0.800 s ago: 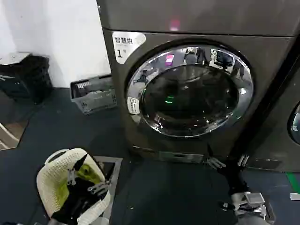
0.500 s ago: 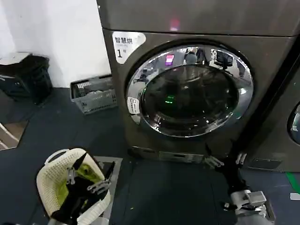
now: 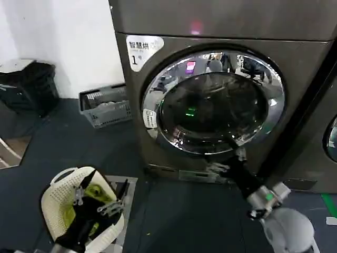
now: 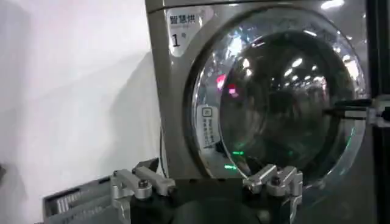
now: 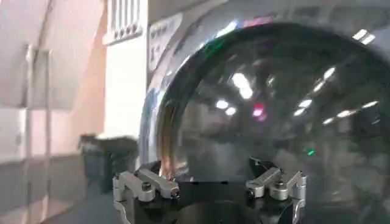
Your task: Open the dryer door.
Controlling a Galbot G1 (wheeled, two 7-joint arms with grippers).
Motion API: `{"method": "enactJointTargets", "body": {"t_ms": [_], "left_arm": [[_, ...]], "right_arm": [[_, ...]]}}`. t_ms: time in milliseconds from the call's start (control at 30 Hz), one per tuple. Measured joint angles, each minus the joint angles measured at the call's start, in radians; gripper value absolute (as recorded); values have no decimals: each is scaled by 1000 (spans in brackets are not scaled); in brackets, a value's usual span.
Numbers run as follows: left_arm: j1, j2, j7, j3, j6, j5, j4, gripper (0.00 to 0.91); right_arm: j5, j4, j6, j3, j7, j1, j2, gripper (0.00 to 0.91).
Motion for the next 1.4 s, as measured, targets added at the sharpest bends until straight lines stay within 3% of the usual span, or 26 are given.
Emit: {"method": "enactJointTargets", "body": {"t_ms": [267, 767, 1167, 1400], "left_arm": [[1, -3, 75, -2, 8, -8, -12, 907], [1, -5, 48, -7, 16, -2, -16, 907], [-7, -19, 35, -22, -13, 40, -5, 907], [-10, -19, 30, -21, -22, 25, 2, 907]], "right_arm": [[-2, -66, 3, -92, -51, 102, 7, 907], [-3, -175, 25, -226, -24, 259, 57, 907], [-83, -269, -3, -322, 56, 346, 115, 907], [-93, -308, -8, -355, 93, 372, 148, 907]]}}
